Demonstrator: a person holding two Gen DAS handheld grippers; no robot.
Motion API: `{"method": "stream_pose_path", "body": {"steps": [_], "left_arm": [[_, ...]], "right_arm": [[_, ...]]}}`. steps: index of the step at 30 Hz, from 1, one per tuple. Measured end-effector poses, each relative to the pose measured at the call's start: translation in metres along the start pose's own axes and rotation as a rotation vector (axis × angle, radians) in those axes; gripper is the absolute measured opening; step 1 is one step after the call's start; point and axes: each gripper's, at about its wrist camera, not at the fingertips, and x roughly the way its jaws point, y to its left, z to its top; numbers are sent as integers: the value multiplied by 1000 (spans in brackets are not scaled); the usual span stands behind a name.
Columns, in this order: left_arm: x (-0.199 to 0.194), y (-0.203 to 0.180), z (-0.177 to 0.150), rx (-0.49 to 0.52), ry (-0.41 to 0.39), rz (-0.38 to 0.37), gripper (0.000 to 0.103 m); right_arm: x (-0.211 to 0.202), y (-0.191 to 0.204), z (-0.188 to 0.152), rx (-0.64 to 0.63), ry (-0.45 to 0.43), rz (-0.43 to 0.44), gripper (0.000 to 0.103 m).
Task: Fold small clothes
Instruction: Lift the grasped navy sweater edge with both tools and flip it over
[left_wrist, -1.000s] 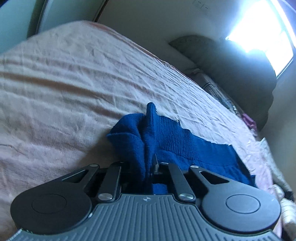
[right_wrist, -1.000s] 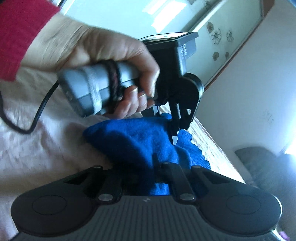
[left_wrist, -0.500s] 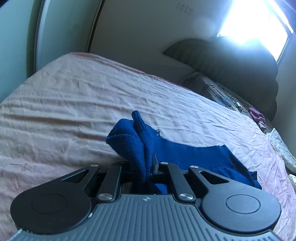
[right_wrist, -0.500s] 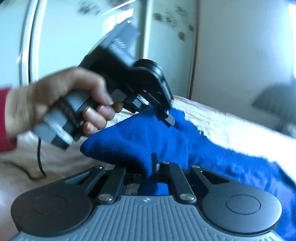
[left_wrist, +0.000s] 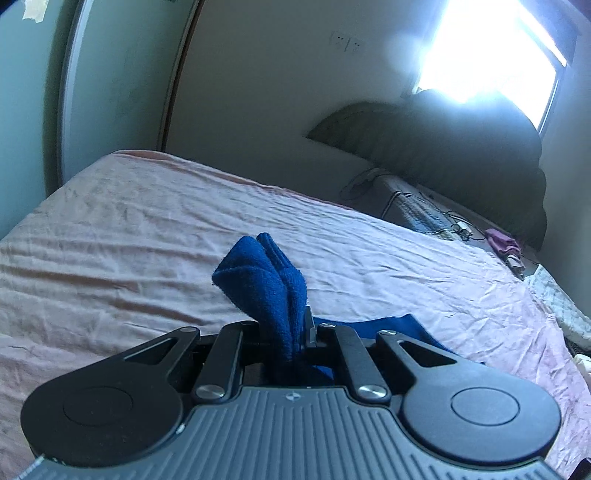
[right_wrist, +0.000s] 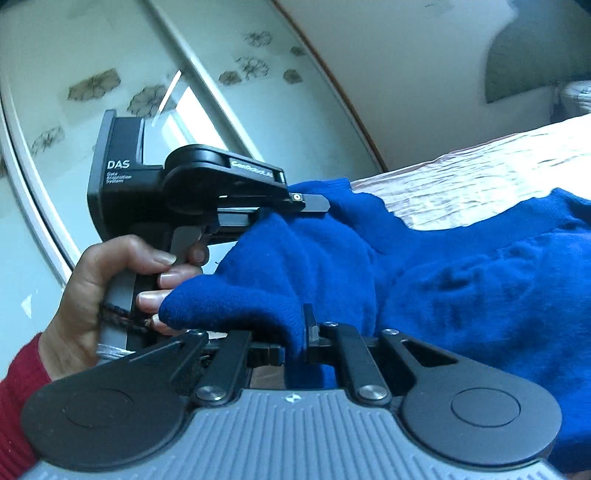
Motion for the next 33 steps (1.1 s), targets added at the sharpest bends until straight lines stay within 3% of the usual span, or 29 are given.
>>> {"method": "stream_pose_path", "body": {"steps": [33], "left_arm": [[44,-137,-23,176,34,-50,9]], "right_arm": [[-96,-63,-6,112,-120,-165,7]]}}
